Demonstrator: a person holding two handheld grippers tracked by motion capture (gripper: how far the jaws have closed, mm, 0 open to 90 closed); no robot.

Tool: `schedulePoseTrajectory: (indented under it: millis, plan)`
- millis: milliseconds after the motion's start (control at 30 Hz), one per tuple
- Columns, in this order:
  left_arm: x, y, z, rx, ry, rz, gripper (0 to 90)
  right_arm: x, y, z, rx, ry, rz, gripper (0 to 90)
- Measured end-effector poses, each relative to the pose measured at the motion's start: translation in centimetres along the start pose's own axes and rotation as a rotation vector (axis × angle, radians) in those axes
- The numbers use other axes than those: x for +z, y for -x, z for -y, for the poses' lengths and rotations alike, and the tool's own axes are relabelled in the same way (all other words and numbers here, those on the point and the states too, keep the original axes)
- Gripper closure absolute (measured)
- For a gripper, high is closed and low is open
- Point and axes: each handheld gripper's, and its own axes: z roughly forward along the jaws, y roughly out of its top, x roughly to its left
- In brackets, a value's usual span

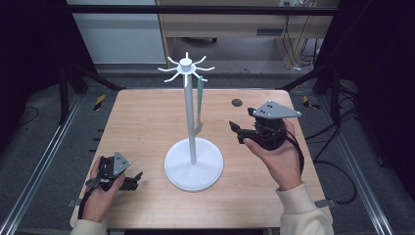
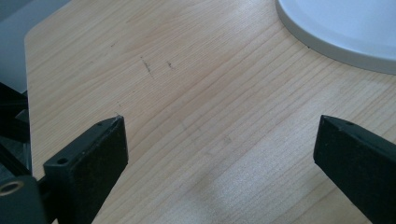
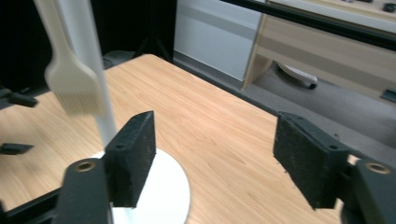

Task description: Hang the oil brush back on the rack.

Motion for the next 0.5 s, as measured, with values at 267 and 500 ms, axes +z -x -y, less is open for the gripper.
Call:
schedulePoseTrajectory:
  millis: [267,500]
  plan:
    - [0.0,-0.1,0.0,0.001,0.001,-0.007,2.6,-0.1,1.8,2.2,0.007,-0.045,0.049,15.0]
    - [0.0,-0.2,0.0,-0.002,0.007,-0.009,2.6,0.3,2.8,4.8,0.012,-0.065,0.075,10.9]
